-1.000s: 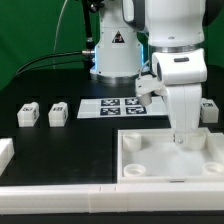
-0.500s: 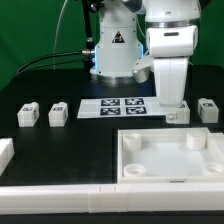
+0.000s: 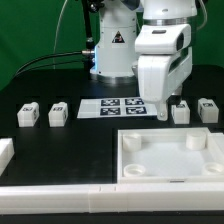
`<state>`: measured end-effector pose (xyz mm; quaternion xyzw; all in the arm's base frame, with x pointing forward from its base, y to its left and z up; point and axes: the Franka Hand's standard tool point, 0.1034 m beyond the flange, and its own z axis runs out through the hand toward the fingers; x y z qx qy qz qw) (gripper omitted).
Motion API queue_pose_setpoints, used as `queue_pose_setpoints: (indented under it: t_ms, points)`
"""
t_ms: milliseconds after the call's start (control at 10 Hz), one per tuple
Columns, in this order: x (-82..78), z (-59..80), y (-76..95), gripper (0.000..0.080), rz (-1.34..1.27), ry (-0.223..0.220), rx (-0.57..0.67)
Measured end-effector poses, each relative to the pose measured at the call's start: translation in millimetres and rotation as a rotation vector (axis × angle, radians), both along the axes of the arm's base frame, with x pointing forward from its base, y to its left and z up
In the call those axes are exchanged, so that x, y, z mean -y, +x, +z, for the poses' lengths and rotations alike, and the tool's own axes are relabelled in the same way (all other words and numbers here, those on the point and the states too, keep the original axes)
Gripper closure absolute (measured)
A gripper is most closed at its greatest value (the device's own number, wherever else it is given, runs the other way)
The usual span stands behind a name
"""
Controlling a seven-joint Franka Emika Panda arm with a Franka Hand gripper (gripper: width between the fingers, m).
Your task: Assemble one leg
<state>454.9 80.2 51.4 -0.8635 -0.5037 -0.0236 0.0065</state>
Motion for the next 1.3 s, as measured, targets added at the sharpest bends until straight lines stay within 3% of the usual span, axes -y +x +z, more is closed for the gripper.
queue_pose_setpoints:
  t_ms: [200, 400, 700, 900, 1200, 1300]
  points:
    - [7.5, -1.6, -1.3, 0.015, -0.217, 0.021, 0.012]
    - [-3.4, -4.6, -13.6, 0.015, -0.537, 0.056, 0.003]
    - [-33.2, -12.4, -43.5, 0.015, -0.69, 0.073, -0.021]
    - [-65.9, -10.8, -54.4, 0.015, -0.76, 0.087, -0.036]
    - [-108.5, -5.7, -60.3, 0.015, -0.799, 0.105, -0.039]
    - [-113.2, -6.4, -59.7, 0.015, -0.793, 0.106, -0.041]
